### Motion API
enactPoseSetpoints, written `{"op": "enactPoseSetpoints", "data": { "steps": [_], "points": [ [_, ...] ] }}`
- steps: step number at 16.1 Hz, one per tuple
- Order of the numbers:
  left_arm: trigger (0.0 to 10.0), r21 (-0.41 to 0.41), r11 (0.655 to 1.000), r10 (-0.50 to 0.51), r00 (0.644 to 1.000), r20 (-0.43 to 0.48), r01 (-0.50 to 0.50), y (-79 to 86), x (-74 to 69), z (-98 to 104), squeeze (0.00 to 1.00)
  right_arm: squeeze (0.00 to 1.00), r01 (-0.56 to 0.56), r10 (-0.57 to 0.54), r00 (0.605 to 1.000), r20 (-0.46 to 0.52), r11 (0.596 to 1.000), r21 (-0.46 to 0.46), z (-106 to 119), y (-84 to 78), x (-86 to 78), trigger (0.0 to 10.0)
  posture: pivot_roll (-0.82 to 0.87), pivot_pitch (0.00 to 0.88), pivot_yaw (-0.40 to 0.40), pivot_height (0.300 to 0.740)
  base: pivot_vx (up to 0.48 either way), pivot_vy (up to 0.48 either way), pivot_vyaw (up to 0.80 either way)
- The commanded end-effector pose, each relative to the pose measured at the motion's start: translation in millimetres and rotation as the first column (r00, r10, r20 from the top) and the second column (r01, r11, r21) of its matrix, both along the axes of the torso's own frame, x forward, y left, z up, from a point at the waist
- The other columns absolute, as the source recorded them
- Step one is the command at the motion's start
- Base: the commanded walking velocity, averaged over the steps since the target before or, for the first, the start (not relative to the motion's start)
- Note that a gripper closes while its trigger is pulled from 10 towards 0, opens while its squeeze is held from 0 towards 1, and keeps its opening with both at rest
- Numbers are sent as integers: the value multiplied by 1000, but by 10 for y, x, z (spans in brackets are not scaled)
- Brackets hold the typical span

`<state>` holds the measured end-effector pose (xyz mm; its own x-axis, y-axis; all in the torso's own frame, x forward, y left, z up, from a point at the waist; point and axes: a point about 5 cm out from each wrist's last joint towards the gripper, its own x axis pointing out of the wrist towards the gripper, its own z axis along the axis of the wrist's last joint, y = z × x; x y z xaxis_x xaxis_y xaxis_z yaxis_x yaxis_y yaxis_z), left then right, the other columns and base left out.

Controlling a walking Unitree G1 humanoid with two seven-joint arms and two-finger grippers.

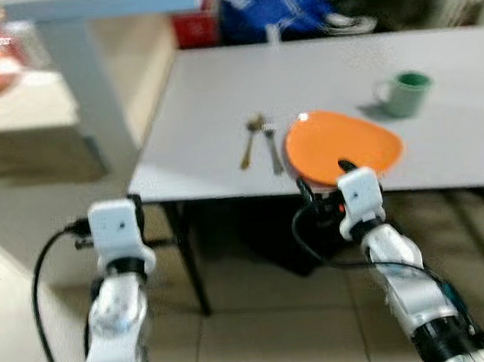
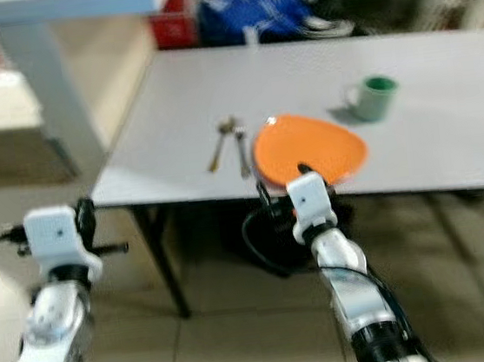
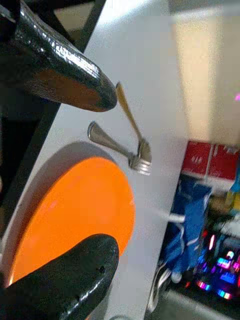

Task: Setting the table

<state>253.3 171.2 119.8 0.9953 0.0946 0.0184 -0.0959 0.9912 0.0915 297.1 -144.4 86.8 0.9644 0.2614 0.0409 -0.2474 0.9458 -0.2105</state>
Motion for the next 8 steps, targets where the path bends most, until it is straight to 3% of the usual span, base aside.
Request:
{"op": "enactPoseSetpoints", "data": {
  "steps": [1,5,8],
  "points": [
    [10000,16,998,-56,998,6,56,-46,76,28,0,0,3,-3,1000,28,1000,-8,45,1,-4,10000,-67,0,41,740,0,-450,0],
    [10000,12,996,-93,996,3,93,-9,171,32,0,0,14,-13,998,59,1000,-16,103,17,-3,10000,-85,0,52,740,63,-418,0],
    [10000,18,995,-100,995,5,100,-10,199,30,0,0,22,-20,998,65,999,-30,117,0,-8,10000,-89,0,52,740,274,-391,-575]
  ]
}}
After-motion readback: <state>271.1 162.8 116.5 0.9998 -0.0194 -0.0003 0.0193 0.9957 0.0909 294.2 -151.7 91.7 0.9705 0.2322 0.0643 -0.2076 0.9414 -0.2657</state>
